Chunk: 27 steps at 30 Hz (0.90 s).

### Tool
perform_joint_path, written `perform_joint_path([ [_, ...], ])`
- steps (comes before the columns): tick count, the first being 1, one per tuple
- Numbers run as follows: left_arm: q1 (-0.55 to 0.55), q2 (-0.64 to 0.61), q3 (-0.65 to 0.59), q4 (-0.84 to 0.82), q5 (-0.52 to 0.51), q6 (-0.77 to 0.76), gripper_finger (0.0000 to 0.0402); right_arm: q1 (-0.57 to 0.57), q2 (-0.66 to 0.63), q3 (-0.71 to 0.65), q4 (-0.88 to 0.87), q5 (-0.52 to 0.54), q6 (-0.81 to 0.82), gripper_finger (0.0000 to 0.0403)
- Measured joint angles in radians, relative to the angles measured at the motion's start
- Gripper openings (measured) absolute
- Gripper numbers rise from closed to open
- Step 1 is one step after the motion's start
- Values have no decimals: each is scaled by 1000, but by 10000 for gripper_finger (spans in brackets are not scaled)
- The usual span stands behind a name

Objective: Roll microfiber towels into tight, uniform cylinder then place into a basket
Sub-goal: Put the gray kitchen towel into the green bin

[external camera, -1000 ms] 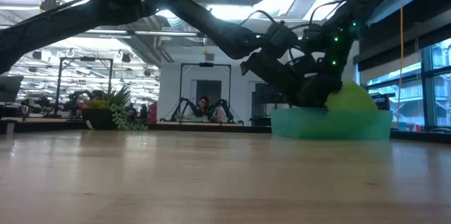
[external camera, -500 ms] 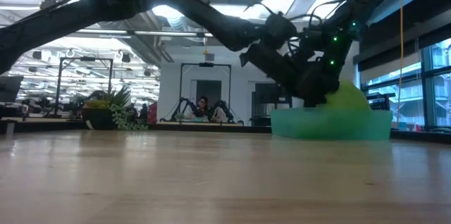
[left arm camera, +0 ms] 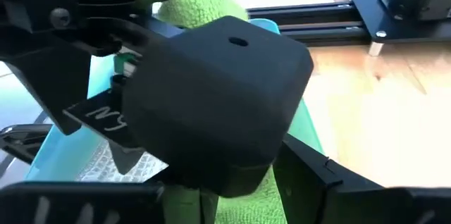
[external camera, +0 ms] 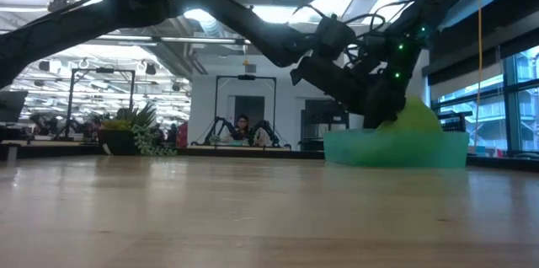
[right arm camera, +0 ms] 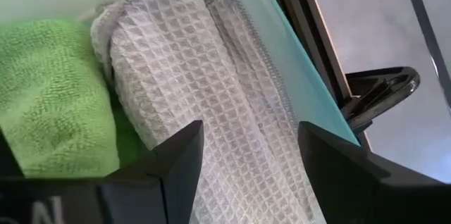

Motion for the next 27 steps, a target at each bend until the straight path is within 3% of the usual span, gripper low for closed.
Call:
perform_joint_path([
  [14, 5, 68, -13, 13, 63, -17, 114, 0, 0, 3, -5, 2, 1, 232],
  [20, 7, 67, -13, 15, 29, -24, 114, 0, -6, 73, -86, 113, 5, 232],
  [27, 5, 18, -10, -39, -13, -14, 114, 0, -140, 103, -99, 106, 47, 232],
])
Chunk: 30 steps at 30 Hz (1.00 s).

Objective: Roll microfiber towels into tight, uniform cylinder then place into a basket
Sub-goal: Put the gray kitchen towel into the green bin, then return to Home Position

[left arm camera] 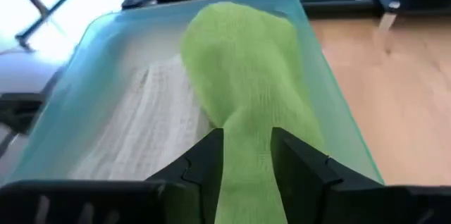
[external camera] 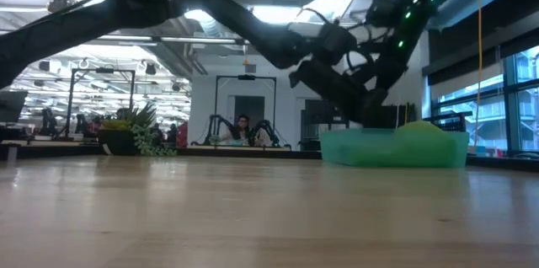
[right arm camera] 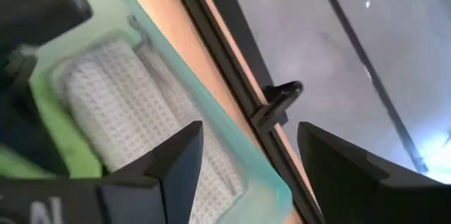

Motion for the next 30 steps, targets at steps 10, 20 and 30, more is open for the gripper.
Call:
perform_joint_path([
  [10, -10, -145, -1, -170, -43, 56, 115, 40, -300, -3, -116, -90, 39, 232],
  [20, -92, -309, -1, -391, -33, 128, 114, 257, -570, -9, -174, -187, 118, 232],
  [30, -172, -559, -202, -459, -4, 125, 114, 515, -828, -256, -59, -124, 218, 232],
])
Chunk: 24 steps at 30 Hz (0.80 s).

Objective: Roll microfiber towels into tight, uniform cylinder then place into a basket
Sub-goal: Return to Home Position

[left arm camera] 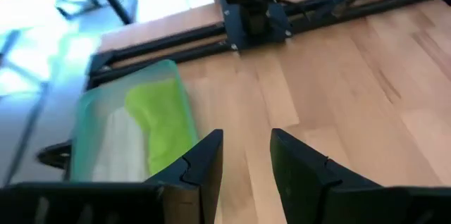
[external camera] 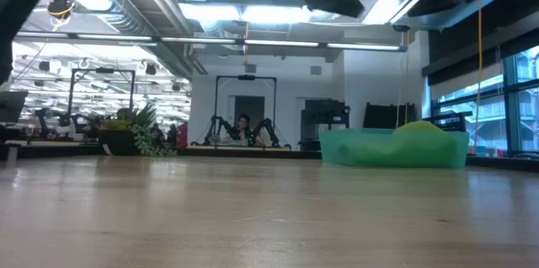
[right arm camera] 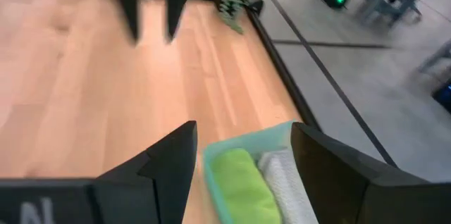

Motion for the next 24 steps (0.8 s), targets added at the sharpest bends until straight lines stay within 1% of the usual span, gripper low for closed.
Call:
perform_joint_path([
  [3, -28, -114, -123, 27, -71, -15, 114, 52, -39, -61, 39, -1, 5, 232],
  [5, -51, -201, -221, 77, -125, -38, 114, 86, -53, -102, 62, 0, 21, 232],
  [8, -88, -344, -394, 139, -176, -92, 115, 132, -66, -173, 154, -1, 24, 232],
  [11, -131, -502, -581, 198, -217, -141, 114, 177, -77, -254, 273, -34, 25, 232],
  [14, -188, -671, -755, 245, -316, -212, 115, 212, -86, -322, 339, -43, 25, 232],
  [16, -234, -779, -867, 271, -388, -249, 114, 228, -92, -363, 386, -42, 26, 232],
  [19, -299, -932, -1017, 322, -463, -285, 114, 242, -108, -412, 444, -42, 26, 232],
  [24, -376, -1179, -1257, 424, -532, -318, 114, 242, -162, -493, 529, -43, 51, 232],
])
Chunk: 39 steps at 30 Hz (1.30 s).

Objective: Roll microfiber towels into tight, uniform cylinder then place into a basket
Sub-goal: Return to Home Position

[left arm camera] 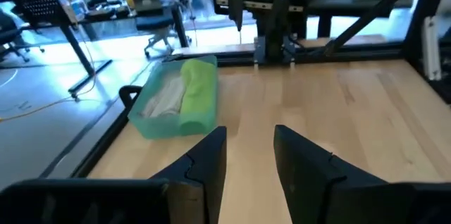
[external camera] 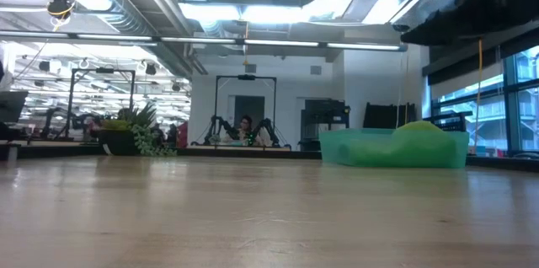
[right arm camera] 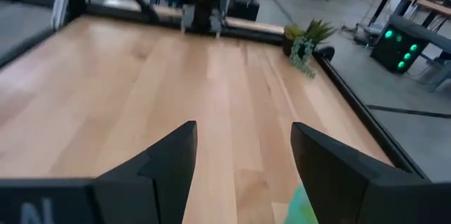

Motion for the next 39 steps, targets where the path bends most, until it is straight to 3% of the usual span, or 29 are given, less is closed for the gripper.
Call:
perform_joint_path([
  [9, -13, -387, -350, 252, -3, 87, 114, -1, -119, -117, 82, 9, 74, 232],
  [19, 46, -682, -569, 261, 66, 47, 111, -2, -257, -184, 83, 11, 116, 232],
  [27, 46, -808, -671, 208, 66, 5, 110, -3, -330, -322, 206, 9, 158, 232],
  [39, 46, -827, -671, 198, 57, 77, 110, -6, -333, -321, 174, 7, 155, 232],
])
